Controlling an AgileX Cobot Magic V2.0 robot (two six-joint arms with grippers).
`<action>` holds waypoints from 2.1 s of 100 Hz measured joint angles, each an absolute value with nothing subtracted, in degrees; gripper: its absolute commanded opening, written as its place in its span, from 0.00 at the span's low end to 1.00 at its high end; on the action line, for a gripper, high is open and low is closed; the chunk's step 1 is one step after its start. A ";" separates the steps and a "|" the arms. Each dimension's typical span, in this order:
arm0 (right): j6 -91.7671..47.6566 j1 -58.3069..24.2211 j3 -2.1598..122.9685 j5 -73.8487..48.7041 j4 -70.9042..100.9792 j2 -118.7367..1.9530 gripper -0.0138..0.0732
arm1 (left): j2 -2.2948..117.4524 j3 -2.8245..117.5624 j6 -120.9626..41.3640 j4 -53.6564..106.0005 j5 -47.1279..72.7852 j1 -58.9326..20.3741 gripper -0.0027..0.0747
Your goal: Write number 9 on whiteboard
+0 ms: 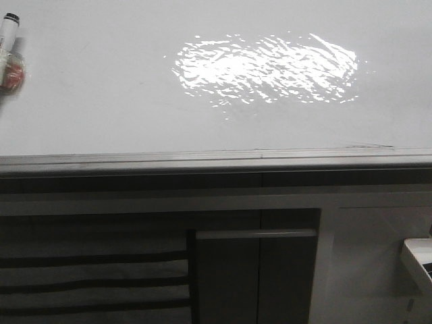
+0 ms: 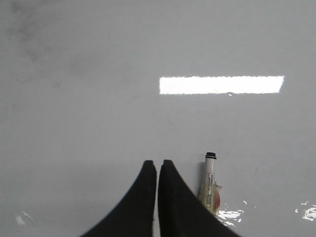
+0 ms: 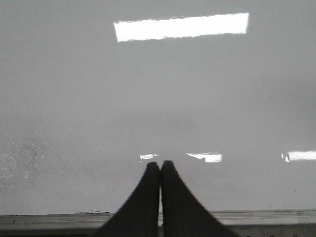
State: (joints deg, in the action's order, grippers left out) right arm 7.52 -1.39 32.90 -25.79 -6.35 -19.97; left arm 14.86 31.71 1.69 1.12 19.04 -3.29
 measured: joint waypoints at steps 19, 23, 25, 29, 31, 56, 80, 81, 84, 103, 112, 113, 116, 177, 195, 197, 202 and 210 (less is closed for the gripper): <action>7.44 -1.39 32.90 -25.69 -6.35 -19.97 0.08 | 14.86 31.71 1.64 1.12 19.04 -3.29 0.01; 7.44 -1.39 32.90 -25.69 -6.35 -19.97 0.08 | 14.86 31.71 1.64 1.12 19.04 -3.29 0.01; 7.44 -1.39 32.90 -25.69 -6.35 -19.97 0.08 | 14.86 31.71 1.64 1.12 19.04 -3.29 0.01; 7.44 -1.39 32.90 -25.69 -6.35 -19.97 0.09 | 14.86 31.71 1.64 1.05 19.04 -3.29 0.01; 7.44 -1.39 32.90 -25.69 -6.35 -19.97 0.10 | 14.86 31.71 1.64 0.99 19.04 -3.29 0.01; 7.44 -1.39 32.90 -25.69 -7.45 -19.97 0.66 | 14.86 31.71 1.64 -2.07 19.04 -2.45 0.53; 7.44 -1.39 32.90 -25.69 -7.57 -19.97 0.76 | 14.86 31.60 1.64 -5.45 19.16 -2.11 0.67; 7.44 -1.39 32.90 -25.69 -7.57 -19.97 0.76 | 14.86 31.60 1.64 -5.45 19.16 -2.11 0.67; 7.44 -1.39 32.90 -25.69 -7.57 -19.97 0.76 | 14.86 31.60 1.64 -5.56 19.16 -2.11 0.67; 7.44 -1.39 32.90 -25.69 -7.57 -19.97 0.76 | 14.86 31.60 1.56 -4.69 19.16 -2.11 0.67; 7.44 -1.39 32.90 -25.69 -7.57 -19.97 0.76 | 14.86 31.60 1.56 -1.73 19.06 -2.11 0.67; 7.44 -1.39 32.90 -25.69 -7.57 -19.97 0.76 | 14.97 31.60 1.56 -1.55 18.95 -2.11 0.67; 7.44 -1.39 32.90 -25.69 -7.57 -19.97 0.76 | 15.10 31.60 1.56 -0.80 18.97 -2.11 0.67; 7.40 -1.39 32.90 -25.69 -5.65 -19.97 0.76 | 44.13 31.52 -7.89 1.74 15.29 -15.68 0.67; 7.40 -1.39 32.90 -25.69 -5.55 -19.97 0.76 | 54.43 31.52 -7.98 1.74 8.21 -15.83 0.67; 7.40 -1.39 32.90 -25.69 -5.55 -19.97 0.76 | 55.52 31.52 -7.98 1.74 7.27 -15.83 0.67; 7.40 -1.39 32.90 -25.69 -5.55 -19.97 0.76 | 58.01 31.52 -7.98 1.74 5.20 -15.83 0.67; 7.40 -1.39 32.90 -25.69 -5.55 -19.97 0.76 | 61.66 31.52 -7.98 1.74 2.02 -15.83 0.65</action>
State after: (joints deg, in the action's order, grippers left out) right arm 7.40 -1.39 32.90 -25.69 -5.55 -19.97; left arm 61.66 31.52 -7.98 1.74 2.02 -15.83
